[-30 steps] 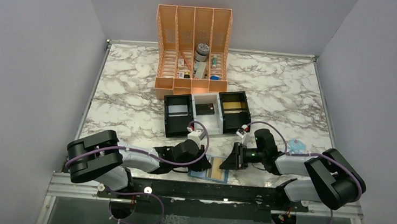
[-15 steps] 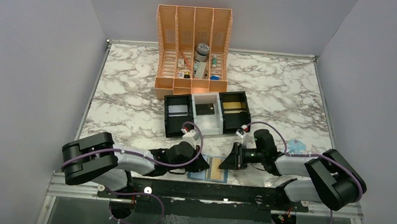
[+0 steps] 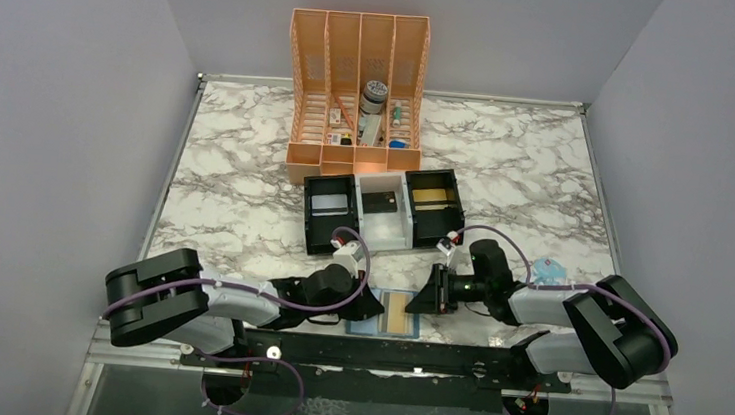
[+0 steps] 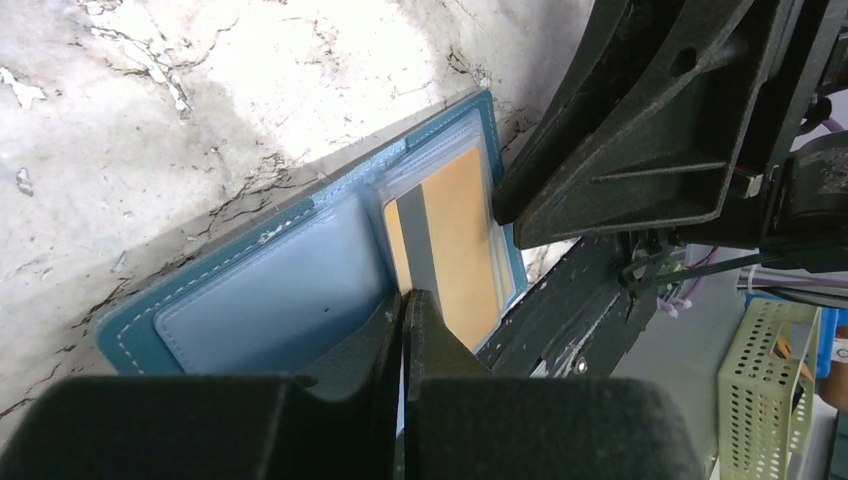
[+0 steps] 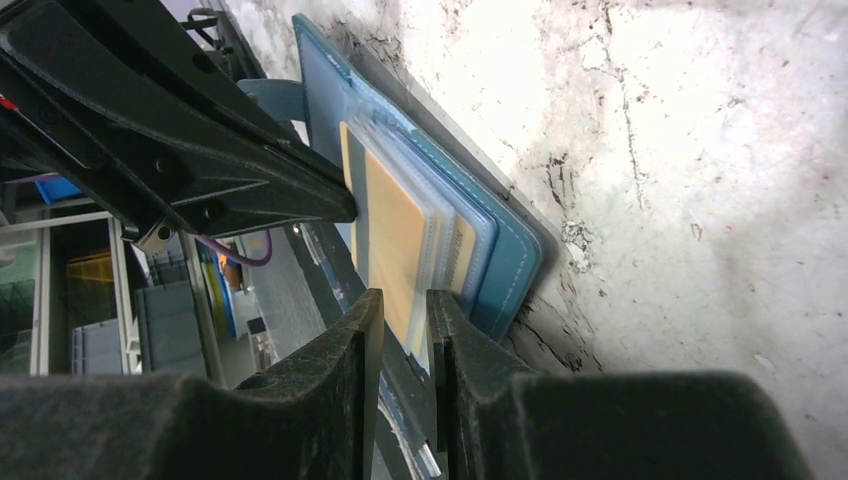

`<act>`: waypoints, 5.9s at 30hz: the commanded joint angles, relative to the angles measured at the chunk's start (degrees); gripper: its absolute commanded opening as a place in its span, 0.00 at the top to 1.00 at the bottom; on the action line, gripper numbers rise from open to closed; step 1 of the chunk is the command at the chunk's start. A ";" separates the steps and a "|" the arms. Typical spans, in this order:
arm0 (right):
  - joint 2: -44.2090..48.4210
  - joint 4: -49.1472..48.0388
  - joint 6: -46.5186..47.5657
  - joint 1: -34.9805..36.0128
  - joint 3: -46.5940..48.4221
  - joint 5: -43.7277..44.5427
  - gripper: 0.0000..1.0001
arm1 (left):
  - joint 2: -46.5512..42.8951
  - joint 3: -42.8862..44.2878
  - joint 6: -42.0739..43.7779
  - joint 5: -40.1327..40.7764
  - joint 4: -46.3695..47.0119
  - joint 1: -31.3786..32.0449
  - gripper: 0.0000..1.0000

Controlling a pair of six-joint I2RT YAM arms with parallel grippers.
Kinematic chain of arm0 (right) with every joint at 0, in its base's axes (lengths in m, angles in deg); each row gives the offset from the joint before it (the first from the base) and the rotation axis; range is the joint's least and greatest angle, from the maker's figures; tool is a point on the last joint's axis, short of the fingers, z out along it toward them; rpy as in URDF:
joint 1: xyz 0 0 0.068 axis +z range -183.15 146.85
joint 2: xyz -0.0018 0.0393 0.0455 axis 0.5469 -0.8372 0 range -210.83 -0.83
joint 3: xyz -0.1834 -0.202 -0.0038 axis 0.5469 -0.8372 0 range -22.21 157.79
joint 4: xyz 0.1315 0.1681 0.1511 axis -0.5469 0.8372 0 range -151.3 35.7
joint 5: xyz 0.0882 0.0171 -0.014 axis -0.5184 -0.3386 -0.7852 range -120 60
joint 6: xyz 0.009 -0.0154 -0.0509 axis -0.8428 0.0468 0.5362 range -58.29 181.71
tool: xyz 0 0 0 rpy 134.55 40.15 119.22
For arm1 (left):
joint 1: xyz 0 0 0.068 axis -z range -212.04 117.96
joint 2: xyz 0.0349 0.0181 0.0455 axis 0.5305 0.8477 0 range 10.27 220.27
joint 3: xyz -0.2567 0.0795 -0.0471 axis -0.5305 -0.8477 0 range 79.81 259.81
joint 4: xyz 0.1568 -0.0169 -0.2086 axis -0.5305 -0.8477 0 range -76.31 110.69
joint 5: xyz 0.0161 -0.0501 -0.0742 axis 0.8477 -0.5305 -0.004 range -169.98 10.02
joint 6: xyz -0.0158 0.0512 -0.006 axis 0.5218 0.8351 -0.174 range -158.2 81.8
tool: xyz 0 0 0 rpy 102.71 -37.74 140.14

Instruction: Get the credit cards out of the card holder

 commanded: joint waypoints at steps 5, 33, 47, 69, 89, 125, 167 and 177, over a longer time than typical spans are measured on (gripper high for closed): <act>6.96 9.25 4.70 1.01 1.98 5.01 0.73 | -1.88 -1.79 -0.06 2.09 -0.60 0.28 1.00; 1.25 13.95 0.42 12.50 5.12 21.59 0.70 | -2.71 -1.46 -0.32 1.18 -0.47 0.23 0.87; 0.06 12.93 0.44 12.50 4.95 21.13 0.71 | -5.60 -3.54 -2.06 2.81 -0.33 0.14 0.97; -1.46 12.90 0.27 12.50 4.42 22.43 0.71 | -2.49 -5.70 -6.52 3.38 3.88 0.01 1.00; -0.57 13.03 0.88 12.50 4.67 22.00 0.71 | -4.07 -5.29 -6.07 0.68 5.32 -1.00 0.69; -1.96 14.07 0.41 12.45 4.49 24.27 0.71 | 34.33 -18.77 -20.66 -2.36 67.20 -2.07 1.00; -5.16 13.38 1.04 23.77 18.06 24.37 0.65 | -18.83 -10.10 -7.91 4.67 -3.67 -3.01 1.00; -10.31 15.02 -1.04 24.01 13.51 29.47 0.67 | -28.59 -10.13 -6.27 7.32 -13.20 -3.05 1.00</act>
